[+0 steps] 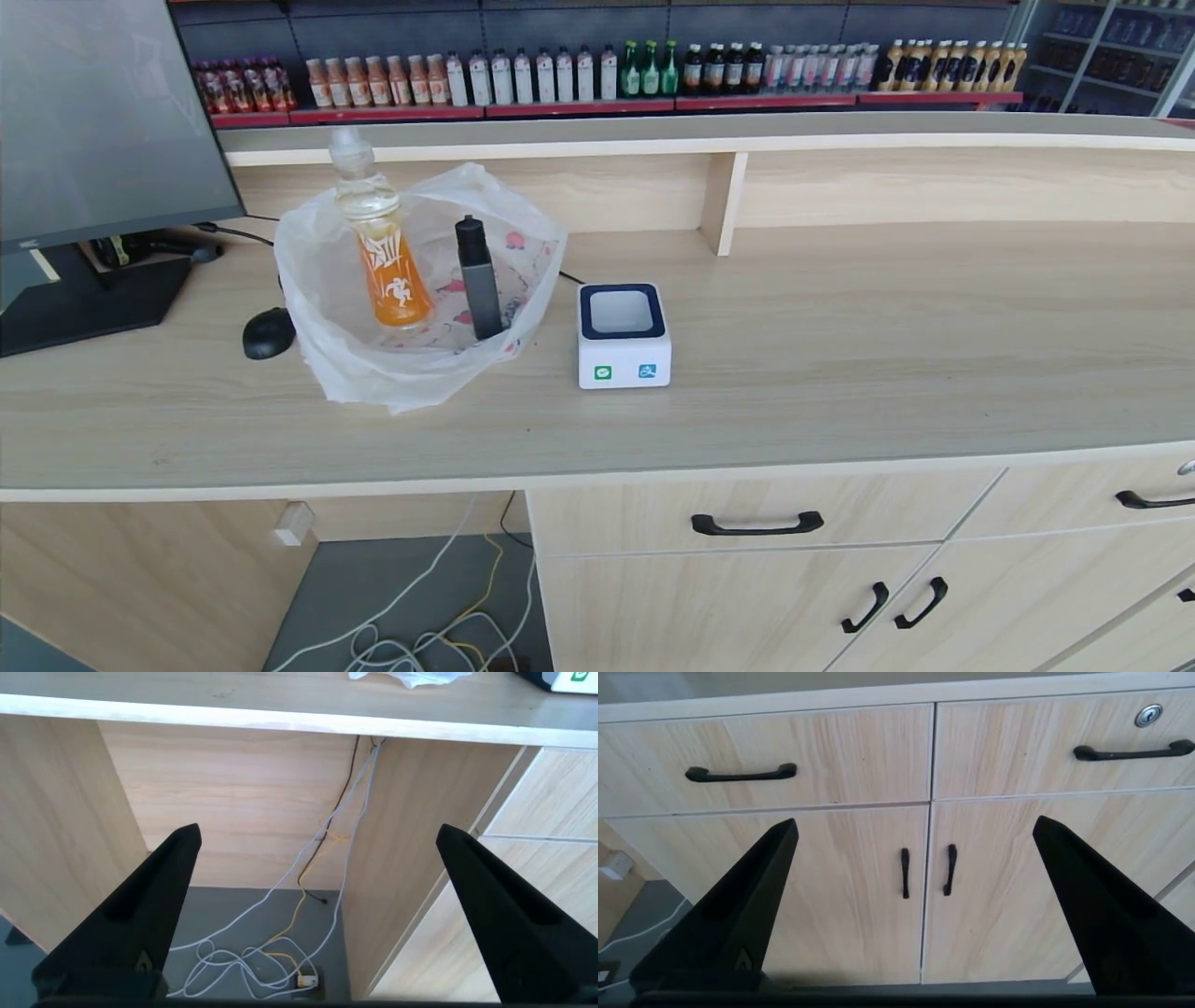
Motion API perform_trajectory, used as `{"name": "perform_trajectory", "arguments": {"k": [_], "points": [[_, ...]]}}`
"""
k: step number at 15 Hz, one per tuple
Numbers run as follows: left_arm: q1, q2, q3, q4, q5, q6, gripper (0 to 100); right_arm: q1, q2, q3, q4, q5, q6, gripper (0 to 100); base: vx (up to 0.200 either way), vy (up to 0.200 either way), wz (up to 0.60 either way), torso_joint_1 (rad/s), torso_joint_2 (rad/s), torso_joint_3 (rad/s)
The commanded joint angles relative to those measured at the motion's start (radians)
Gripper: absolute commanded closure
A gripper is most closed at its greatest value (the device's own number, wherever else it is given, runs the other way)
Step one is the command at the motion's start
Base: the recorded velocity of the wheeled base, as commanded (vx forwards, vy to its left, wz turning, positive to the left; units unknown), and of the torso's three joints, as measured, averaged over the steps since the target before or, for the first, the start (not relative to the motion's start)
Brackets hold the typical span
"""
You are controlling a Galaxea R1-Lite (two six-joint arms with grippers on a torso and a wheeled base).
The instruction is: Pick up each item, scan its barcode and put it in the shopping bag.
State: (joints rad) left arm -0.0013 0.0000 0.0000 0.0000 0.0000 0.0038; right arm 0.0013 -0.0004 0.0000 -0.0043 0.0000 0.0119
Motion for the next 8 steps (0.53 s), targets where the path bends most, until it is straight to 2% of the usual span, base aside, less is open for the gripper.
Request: {"name": "perform_trajectory", "arguments": {"k": [1,3,8], "points": [[0.0,0.0,0.0,0.0,0.0,0.001,0,0.0,0.0,0.0,0.0,0.0,0.0,0,0.0,-0.2,0.0,-0.012,0.0,0.002],[0.001,0.0,0.0,0.0,0.0,-0.002,0,0.0,0.0,0.0,0.0,0.0,0.0,0,0.0,-0.2,0.0,0.015,0.0,0.002],[0.001,0.0,0.0,0.0,0.0,-0.004,0,0.0,0.0,0.0,0.0,0.0,0.0,0,0.0,0.0,0.0,0.0,0.0,0.0]]}}
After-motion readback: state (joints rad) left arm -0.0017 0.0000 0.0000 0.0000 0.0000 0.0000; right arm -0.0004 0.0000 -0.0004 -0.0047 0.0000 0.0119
